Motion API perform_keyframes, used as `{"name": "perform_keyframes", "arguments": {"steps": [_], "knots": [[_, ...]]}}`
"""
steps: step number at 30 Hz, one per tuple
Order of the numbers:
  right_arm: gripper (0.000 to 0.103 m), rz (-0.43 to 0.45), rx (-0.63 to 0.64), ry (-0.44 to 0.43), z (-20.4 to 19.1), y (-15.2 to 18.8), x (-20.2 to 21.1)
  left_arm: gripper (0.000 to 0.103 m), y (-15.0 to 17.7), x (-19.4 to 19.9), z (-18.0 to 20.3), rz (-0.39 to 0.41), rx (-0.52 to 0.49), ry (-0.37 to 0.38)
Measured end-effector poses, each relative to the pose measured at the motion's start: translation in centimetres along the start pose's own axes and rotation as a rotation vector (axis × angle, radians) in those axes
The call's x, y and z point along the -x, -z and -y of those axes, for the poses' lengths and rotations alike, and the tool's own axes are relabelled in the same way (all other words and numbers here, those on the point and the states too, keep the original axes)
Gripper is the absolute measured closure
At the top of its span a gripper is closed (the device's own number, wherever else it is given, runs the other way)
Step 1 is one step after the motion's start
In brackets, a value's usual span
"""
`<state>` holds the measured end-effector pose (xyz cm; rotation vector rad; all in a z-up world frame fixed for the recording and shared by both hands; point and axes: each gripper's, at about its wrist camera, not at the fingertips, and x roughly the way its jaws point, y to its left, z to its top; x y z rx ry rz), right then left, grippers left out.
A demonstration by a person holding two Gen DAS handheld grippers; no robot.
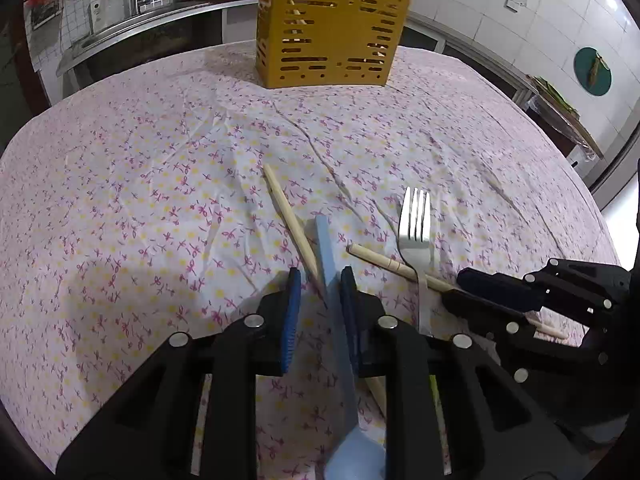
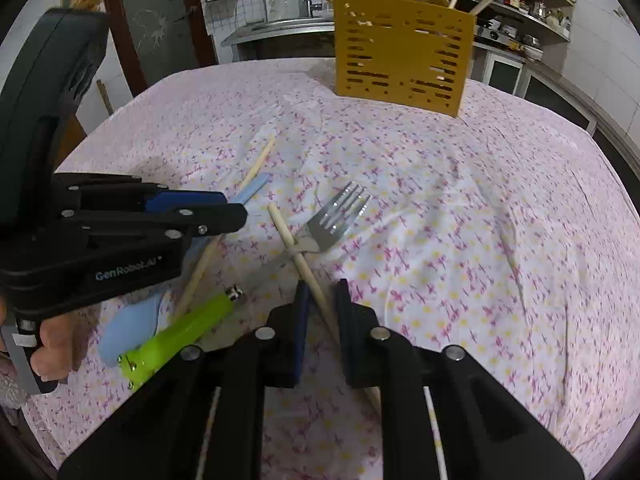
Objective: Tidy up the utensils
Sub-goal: 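Close the left gripper on the light blue spoon while the right grasps a wooden chopstick, then lift the blue spoon and chopstick and carry them to the yellow holder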
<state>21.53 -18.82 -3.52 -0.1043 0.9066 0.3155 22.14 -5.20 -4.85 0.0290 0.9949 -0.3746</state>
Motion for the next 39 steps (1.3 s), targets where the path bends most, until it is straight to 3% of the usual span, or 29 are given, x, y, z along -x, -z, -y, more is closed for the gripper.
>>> {"name": "perform_keyframes", "arguments": {"steps": [7, 14, 23, 26, 29, 39], "knots": [[0.097, 0.009, -0.050, 0.042, 1.3, 0.2, 0.7, 0.092, -0.2, 0.2, -0.6, 0.012, 0.013, 0.005], [0.097, -0.014, -0.146, 0.076, 4.5, 0.4, 1.0, 0.093, -0.2, 1.1, -1.3, 0.040, 0.030, 0.005], [0.095, -0.179, -0.064, 0.090, 4.0, -2.8, -1.3, 0.093, -0.4, 0.5, -1.5, 0.011, 0.020, 0.001], [0.097, -0.195, -0.084, 0.069, 4.3, -3.5, -1.7, 0.093, -0.6, 0.1, -1.5, -0.002, 0.021, 0.004], [0.098, -0.166, -0.104, 0.058, 4.8, -3.3, -1.3, 0.094, -0.7, 0.4, -1.8, 0.010, 0.030, -0.001], [0.097, 0.057, -0.270, -0.002, 8.2, -1.8, 4.0, 0.097, -1.4, 3.9, -2.2, 0.126, 0.062, 0.028]]}}
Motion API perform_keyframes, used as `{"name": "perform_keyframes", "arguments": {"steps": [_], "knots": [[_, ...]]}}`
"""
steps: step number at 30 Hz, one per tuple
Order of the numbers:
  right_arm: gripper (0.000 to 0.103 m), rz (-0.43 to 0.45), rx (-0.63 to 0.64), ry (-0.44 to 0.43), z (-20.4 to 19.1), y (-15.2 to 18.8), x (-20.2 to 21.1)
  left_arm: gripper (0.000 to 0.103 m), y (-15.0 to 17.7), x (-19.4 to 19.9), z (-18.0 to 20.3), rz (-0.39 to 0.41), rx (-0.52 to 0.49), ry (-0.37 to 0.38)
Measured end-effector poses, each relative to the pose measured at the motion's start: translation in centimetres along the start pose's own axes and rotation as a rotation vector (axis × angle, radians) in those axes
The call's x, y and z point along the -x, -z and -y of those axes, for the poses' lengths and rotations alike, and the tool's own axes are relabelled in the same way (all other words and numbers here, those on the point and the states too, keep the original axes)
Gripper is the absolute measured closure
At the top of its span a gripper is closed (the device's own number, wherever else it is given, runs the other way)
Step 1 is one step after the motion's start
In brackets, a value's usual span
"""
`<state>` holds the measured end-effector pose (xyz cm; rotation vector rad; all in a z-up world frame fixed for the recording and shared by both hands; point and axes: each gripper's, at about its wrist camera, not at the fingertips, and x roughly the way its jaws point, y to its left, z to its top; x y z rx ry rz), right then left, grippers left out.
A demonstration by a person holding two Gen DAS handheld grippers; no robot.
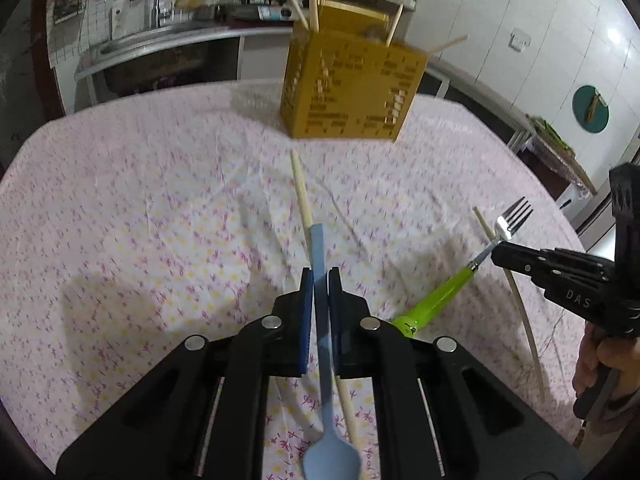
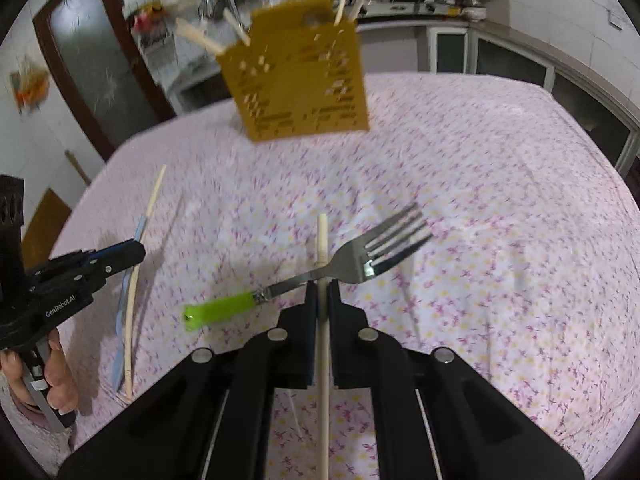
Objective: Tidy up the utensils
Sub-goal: 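Lift the blue spoon and chopstick and carry them to the yellow holder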
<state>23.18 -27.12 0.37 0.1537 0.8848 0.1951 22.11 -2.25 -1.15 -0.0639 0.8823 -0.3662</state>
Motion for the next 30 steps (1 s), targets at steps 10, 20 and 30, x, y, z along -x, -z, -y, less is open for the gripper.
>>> {"name": "perform_keyframes", "arguments": {"steps": [10, 20, 30], "knots": [[0.097, 0.174, -0.019, 0.009, 0.9, -0.5, 3.9, 0.098, -1.6, 2.9, -0.5, 0.098, 0.018, 0.035], [0.097, 0.230, -0.073, 0.025, 2.6, -1.2, 3.6, 0.098, -2.2, 1.7, -1.5, 0.071, 0.038, 0.053], [0.097, 0.356, -0.087, 0.025, 3.0, -2.7, 6.5, 0.098, -3.6, 4.3, -0.6, 0.161, 0.002, 0.049]]}}
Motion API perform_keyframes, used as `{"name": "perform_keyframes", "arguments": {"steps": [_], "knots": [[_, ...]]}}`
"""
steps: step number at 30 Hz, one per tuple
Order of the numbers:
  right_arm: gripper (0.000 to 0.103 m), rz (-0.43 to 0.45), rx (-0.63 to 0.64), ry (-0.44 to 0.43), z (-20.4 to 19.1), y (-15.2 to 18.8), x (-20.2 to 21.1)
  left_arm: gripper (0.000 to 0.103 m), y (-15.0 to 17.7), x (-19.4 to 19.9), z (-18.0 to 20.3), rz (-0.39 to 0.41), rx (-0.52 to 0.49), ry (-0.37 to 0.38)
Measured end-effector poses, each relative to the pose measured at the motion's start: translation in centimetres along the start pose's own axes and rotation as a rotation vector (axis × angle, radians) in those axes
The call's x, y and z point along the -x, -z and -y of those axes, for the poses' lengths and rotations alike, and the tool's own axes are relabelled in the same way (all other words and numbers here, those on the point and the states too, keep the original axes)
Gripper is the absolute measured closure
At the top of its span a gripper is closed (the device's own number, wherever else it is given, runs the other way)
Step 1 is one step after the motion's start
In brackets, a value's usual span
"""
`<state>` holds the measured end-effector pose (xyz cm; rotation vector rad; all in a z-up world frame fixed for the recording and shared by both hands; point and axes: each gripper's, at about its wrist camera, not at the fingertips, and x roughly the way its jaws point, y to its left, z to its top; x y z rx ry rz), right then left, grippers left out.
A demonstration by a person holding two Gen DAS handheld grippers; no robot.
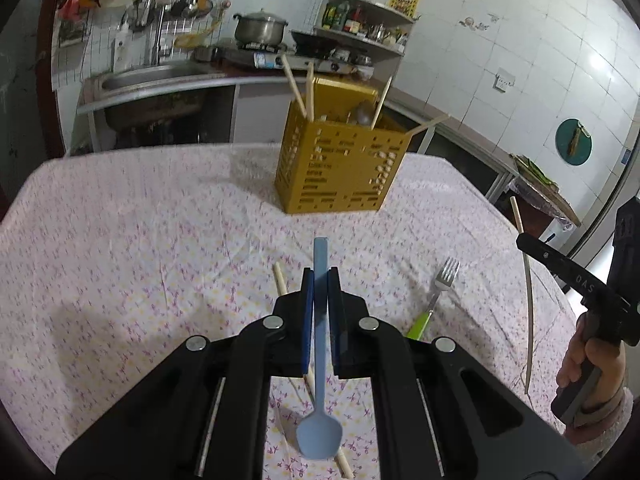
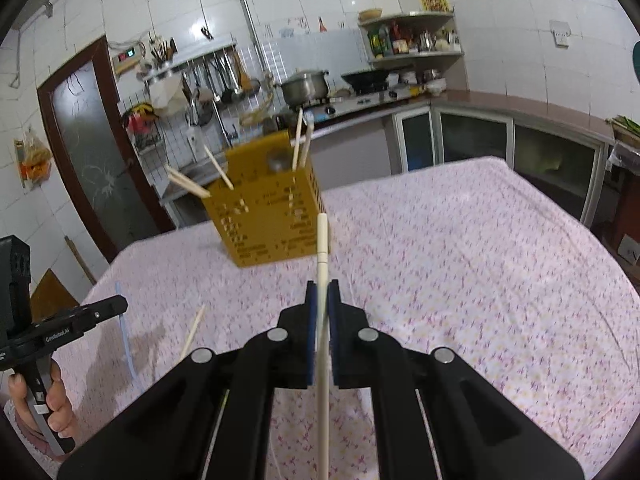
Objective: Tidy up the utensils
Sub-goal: 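Lift the blue spoon and chopstick and carry them to the yellow holder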
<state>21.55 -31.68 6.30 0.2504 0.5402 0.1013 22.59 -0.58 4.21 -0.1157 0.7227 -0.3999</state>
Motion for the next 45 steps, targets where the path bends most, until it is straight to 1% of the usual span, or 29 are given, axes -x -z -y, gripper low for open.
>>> {"name": "perform_keyframes", "arguments": {"steps": [4, 7, 10, 14, 18, 29, 33, 37, 45], "knots": [[0.097, 0.043, -0.002, -0.016, 0.0, -0.7, 0.5, 0.098, -1.0, 1.0, 0.5, 0.035, -0.018, 0.000], [0.097, 0.085, -0.011, -0.045, 0.2, -1.4, 0.8, 0.098, -2.0, 1.7, 0.9, 0.060, -0.024, 0.005], [0.097, 0.111, 0.005, -0.061, -0.1, -1.9, 0.9, 0.098, -2.9, 2.1, 1.2, 0.086, -0.035, 0.007], [0.097, 0.140, 0.022, -0.068, -0.5, -2.6, 0.7, 0.098, -3.8, 1.9, 1.2, 0.096, -0.029, 0.014], [0.097, 0.160, 0.015, -0.072, -0.3, -3.1, 0.3, 0.098, -4.7, 1.9, 1.5, 0.110, -0.043, 0.010], [0.097, 0.180, 0.004, -0.080, 0.3, -4.4, -1.0, 0.098, -6.5, 2.1, 3.2, 0.140, -0.078, 0.011], [0.097, 0.205, 0.000, -0.091, 0.3, -5.7, -1.6, 0.098, -7.5, 2.5, 4.0, 0.160, -0.089, 0.017], [0.097, 0.264, -0.004, -0.101, -0.2, -7.6, -2.4, 0.098, -9.1, 2.7, 4.5, 0.185, -0.090, 0.019], [0.097, 0.370, 0.051, -0.115, -2.8, -12.4, -4.8, 0.098, -13.6, 2.4, 5.6, 0.236, -0.107, 0.010]]}}
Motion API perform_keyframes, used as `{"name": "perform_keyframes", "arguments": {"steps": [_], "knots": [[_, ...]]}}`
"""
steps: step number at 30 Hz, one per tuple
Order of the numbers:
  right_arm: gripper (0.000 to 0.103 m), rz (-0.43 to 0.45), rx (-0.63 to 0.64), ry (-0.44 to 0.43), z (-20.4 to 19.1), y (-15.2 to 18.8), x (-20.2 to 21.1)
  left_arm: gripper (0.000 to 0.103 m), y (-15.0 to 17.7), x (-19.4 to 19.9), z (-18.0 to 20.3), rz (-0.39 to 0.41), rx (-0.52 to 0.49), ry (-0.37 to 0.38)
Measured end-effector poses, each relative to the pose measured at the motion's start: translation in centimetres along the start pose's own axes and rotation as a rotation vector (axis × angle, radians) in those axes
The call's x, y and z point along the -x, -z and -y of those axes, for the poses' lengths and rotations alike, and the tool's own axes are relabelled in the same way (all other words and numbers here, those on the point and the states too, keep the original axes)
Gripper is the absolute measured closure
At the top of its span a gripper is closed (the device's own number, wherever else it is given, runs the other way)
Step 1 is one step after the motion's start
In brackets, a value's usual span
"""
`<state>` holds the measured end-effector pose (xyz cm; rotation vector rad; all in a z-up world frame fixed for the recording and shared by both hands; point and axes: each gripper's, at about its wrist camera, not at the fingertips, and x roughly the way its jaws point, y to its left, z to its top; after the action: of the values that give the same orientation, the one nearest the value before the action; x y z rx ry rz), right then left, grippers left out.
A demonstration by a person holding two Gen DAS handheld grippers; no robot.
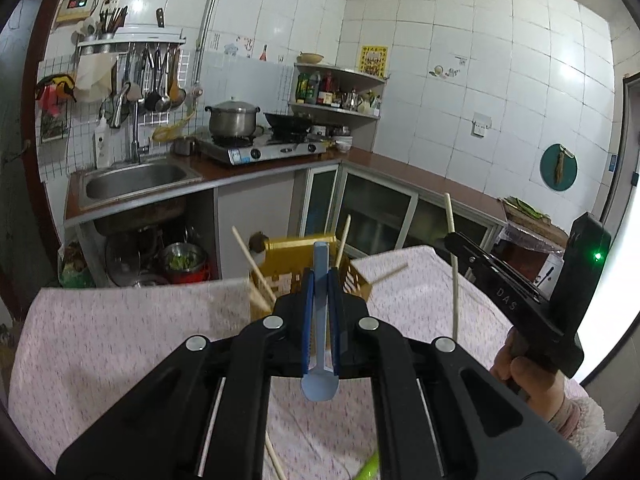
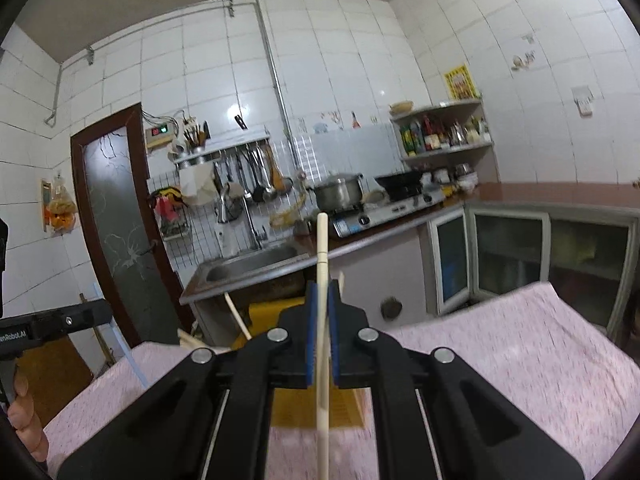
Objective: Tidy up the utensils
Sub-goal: 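Lift the blue spoon and chopstick and carry them to the yellow holder, then lower the blue spoon and chopstick down into the yellow holder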
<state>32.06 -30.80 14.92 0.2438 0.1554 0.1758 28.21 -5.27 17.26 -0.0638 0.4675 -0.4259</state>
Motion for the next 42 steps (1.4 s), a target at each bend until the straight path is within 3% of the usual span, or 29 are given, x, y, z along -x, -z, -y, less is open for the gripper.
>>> {"name": "perform_keyframes", "arguments": {"steps": [7, 14, 19, 24, 36, 42], "knots": [[0.097, 0.077, 0.007, -0.023, -1.4, -2.5, -3.9, 0.098, -4.0, -2.1, 0.0, 0.057, -0.025, -0.026], [0.097, 0.165, 0.013, 0.027, -1.6, -3.8, -7.5, 0.098, -6.5, -5.5, -1.2, 0.094, -0.024, -0.073], [0.097, 0.249, 0.015, 0.064, -1.7, -4.2, -9.2, 0.098, -6.1, -9.2, -2.0, 0.110, -0.031, -0.120], [0.097, 0.301, 0.059, 0.097, -2.6, -3.7, -10.4, 0.098, -4.5, -12.3, -3.2, 0.073, -0.003, -0.110], [0.097, 0.251, 0.177, 0.095, -3.8, 0.0, -11.0, 0.097, -1.6, -13.4, -3.8, 0.087, -0.005, -0.103], [0.096, 0.168, 0.194, 0.089, -2.8, 1.1, -10.2, 0.097, -0.7, -12.8, -4.1, 0.062, 0.014, -0.095]]}}
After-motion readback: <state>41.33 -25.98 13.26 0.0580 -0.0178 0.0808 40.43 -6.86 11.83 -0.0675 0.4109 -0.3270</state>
